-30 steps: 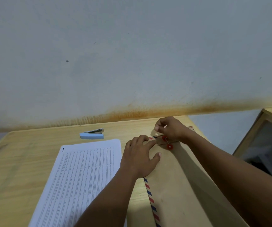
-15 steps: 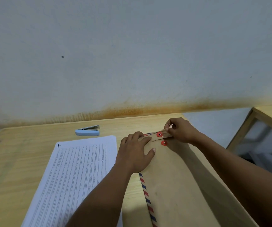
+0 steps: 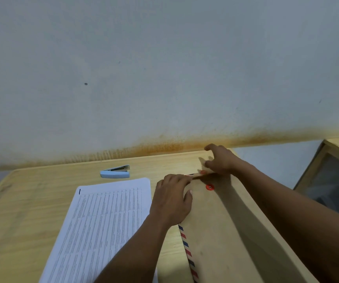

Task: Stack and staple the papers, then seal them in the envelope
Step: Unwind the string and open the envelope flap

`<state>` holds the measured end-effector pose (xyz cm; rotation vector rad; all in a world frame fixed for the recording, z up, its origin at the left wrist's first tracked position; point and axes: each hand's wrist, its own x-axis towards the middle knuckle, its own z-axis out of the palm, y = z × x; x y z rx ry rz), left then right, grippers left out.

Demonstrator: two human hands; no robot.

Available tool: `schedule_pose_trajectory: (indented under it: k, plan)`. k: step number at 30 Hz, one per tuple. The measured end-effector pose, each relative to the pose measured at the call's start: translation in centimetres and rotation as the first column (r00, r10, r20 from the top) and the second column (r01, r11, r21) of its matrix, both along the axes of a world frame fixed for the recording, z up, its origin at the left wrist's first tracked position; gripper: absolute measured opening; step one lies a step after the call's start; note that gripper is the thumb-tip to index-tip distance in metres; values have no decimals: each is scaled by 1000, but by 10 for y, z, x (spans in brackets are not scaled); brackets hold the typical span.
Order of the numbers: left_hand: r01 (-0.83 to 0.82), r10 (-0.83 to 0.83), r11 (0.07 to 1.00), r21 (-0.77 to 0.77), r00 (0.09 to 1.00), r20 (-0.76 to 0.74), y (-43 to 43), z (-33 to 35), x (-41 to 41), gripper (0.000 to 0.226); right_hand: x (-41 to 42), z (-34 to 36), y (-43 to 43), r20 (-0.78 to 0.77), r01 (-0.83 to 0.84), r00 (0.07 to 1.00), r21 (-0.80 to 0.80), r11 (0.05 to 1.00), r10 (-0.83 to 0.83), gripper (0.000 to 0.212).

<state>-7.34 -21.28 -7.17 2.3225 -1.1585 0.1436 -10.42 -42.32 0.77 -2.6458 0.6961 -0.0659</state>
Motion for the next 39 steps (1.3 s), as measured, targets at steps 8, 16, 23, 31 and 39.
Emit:
schedule_pose_trajectory:
  k: [8,16,23,31,39]
  plan:
    - [-307,180,907,-290,902,-392,2,25,-2,33,-62,13,-1,83,-111,988,-222,969,132,52]
    - [-128,-113,919,-373,821,-559,10,134,9,28,-62,92,36,18,-245,960,-439,865,280,31]
    - [-124,-124,912,-392,826,-549,48,203,21,25,-68,167,60,68,-386,912,-191,903,404,10]
    - [-56,-109,922,-382,911,-397,96,253,11,11,-81,221,89,138,-455,890,210,866,434,12]
    - [-251,270,946,-205,960,70,157,271,15,30,-43,196,152,492,-467,855,584,664,168,14]
